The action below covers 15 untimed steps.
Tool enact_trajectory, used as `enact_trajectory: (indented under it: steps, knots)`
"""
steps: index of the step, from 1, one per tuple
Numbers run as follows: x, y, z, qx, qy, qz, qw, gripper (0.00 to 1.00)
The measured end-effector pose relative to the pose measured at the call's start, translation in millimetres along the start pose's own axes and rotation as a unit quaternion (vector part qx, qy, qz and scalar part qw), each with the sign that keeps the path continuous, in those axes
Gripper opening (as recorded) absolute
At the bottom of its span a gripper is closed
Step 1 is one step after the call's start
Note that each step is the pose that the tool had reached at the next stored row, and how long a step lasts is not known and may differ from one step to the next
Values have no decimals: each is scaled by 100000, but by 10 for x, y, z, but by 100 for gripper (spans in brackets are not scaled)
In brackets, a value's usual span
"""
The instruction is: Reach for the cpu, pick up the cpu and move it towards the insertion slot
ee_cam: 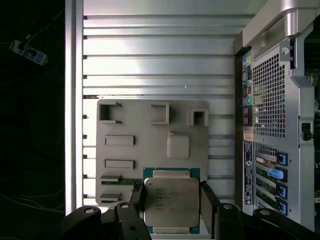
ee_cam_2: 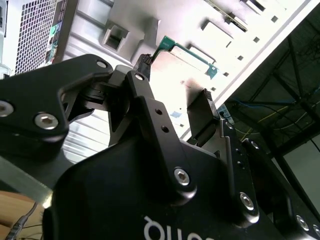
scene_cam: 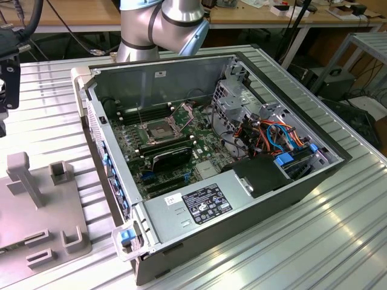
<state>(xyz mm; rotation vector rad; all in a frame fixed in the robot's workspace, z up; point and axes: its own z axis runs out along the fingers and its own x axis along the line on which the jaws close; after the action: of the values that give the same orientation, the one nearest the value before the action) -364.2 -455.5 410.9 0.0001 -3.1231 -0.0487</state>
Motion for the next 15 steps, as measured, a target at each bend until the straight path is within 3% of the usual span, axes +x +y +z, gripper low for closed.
enact_trajectory:
  steps: [15]
  knots:
    - [-142, 1, -3, 3, 4, 2, 100000, 55]
